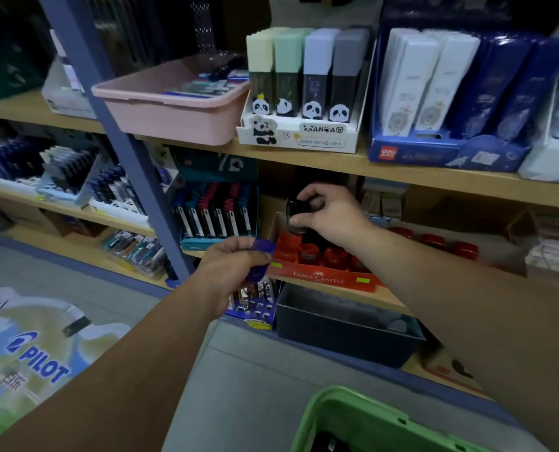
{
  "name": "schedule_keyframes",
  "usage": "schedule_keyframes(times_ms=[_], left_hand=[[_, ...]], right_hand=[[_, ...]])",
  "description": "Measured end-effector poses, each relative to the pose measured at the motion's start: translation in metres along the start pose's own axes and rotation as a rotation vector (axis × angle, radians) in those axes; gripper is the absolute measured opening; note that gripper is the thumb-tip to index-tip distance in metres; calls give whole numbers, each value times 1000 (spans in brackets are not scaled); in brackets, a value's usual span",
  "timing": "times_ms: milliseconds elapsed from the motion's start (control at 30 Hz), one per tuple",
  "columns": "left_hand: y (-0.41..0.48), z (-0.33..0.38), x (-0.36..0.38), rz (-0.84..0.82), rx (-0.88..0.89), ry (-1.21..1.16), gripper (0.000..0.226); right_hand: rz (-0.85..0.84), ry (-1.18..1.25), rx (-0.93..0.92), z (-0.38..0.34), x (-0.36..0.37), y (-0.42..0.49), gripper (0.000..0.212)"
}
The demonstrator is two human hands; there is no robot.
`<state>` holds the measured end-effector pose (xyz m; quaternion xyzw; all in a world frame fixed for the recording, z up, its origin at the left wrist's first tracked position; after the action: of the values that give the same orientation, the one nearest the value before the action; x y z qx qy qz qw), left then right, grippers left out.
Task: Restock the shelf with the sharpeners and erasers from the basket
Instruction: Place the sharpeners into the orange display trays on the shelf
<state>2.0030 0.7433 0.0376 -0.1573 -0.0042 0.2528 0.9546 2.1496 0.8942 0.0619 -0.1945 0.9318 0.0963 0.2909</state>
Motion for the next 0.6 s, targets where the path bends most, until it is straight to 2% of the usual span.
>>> schedule_keyframes(times_ms=[100,233,400,533,600], left_hand=[[5,-3,-9,67,45,-48,20],[12,-8,-11,65,51,-119,25],[13,-6,-2,55,75,-138,27],[9,-2,6,64,134,-86,30],[4,1,10,36,168,-41,31]], right_hand=[[-42,-131,10,5,13,1,34],[-29,-261,16,10,25,-4,33],[-18,-546,-43,3,34,-6,30],[-194,-477,-60,-2,25,1,11],[-220,-405,-97,-4,13,-1,17]])
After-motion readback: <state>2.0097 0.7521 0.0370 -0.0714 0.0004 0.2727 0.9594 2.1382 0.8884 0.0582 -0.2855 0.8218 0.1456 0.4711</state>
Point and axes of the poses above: each hand's wrist, its own y-axis towards the middle knuckle, its own x-axis out of the palm, z = x × y, the point moved 1 cm from there along y, towards the middle knuckle, and after that the axes turned 4 degrees about x, right-handed, at the moved point
